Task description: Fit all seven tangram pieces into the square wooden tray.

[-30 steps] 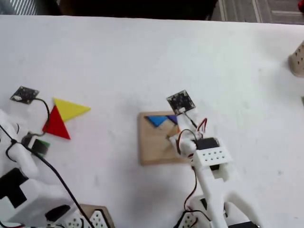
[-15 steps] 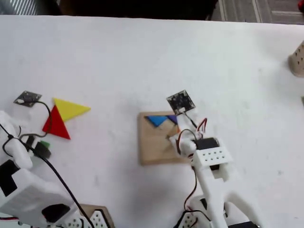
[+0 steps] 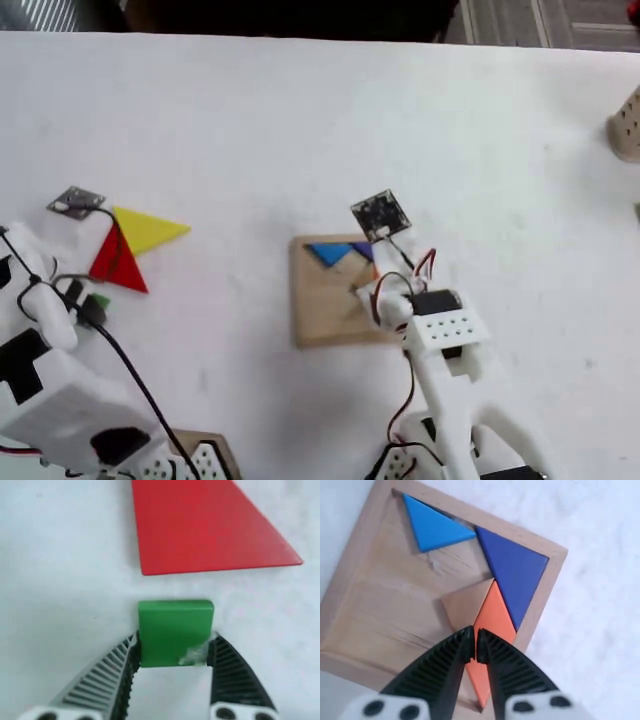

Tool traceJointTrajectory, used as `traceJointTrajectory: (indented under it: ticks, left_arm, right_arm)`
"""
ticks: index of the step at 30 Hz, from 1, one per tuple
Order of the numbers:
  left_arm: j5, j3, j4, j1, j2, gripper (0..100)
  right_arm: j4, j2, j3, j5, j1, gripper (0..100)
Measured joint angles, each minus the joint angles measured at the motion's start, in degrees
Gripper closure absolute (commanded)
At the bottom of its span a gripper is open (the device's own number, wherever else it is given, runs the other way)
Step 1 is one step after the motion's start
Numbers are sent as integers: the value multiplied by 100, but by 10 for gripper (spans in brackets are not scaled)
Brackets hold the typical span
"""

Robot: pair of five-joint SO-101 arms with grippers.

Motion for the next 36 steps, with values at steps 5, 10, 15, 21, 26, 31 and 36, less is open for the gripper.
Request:
traceJointTrajectory:
  ticks: [5,10,15,21,26,31,36]
  left_arm:
    - [9,-396,782,26,-316,880]
    - [466,-536,1591,149,-932,879]
    - [791,-589,1952,334,-1512,871]
    - [826,-589,1969,448,-1574,715]
    - [826,-334,1169,448,-1626,703]
    - [677,457,176,448,-1626,703]
    - [527,958,-466,343,-1626,703]
  right_arm:
    - [0,0,0,0,0,979]
    - [0,0,0,0,9,979]
    - [0,0,0,0,9,979]
    - [0,0,0,0,0,979]
    - [0,0,0,0,0,979]
    - [0,0,0,0,9,979]
    - [0,0,0,0,9,979]
